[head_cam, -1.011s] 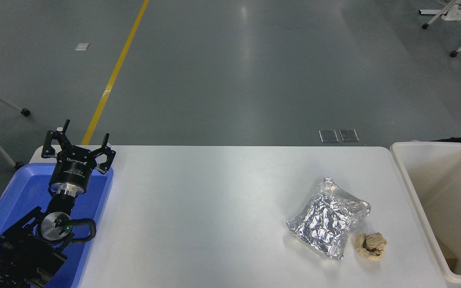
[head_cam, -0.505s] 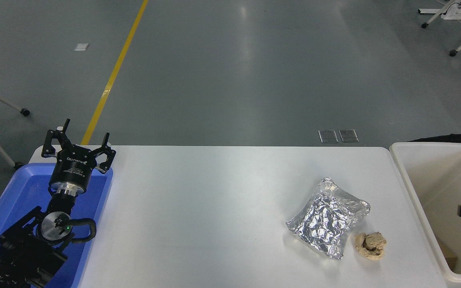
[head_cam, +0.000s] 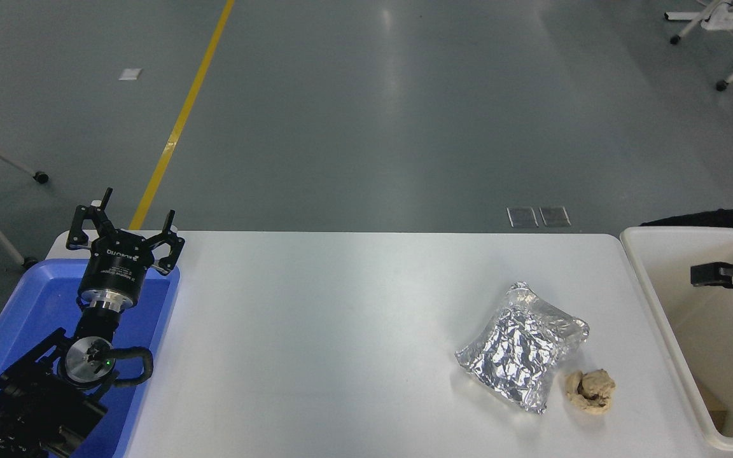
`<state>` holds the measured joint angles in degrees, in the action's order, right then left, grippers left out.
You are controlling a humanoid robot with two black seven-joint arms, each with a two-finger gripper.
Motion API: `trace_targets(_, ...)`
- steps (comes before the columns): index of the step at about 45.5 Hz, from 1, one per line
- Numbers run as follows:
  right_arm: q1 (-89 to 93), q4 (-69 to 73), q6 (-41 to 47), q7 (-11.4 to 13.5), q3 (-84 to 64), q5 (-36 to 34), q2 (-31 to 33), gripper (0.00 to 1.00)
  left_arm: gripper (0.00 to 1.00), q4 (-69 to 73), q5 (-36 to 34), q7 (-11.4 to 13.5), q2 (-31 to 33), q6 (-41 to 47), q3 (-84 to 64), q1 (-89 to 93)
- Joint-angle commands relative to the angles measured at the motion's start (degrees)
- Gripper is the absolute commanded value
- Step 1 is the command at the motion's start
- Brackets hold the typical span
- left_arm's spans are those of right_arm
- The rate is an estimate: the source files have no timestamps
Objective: Pick up paper cup place in dustbin
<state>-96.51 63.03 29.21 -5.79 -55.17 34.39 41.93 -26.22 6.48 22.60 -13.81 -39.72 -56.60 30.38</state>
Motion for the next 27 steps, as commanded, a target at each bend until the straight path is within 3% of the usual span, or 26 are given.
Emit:
trace_targets(1,-19.41,12.56,15.79,0.34,-4.78,-15.92,-9.57,1.0,1.0,0.03,0.03,0.08,0.01,0.09,0.0,-0.05)
trace_targets(8,-24.07,12.91,15.79,0.43,-4.6,-20.85,-18.01,1.0,1.0,0.03,0.03,0.17,0.01,0.17,0.0,-0.14)
trace_targets(14,-27.14,14.31,15.79,0.34,-3.81,-23.05,-21.62,1.0,1.0,0.03,0.12,0.17,0.01,0.17,0.0,-0.14)
trace_targets(27,-34.88,20.73,15.79,0.51,-3.98,-24.37,-21.89,1.0,1.0,0.03,0.12,0.25,0.01,0.26,0.0,-0.23)
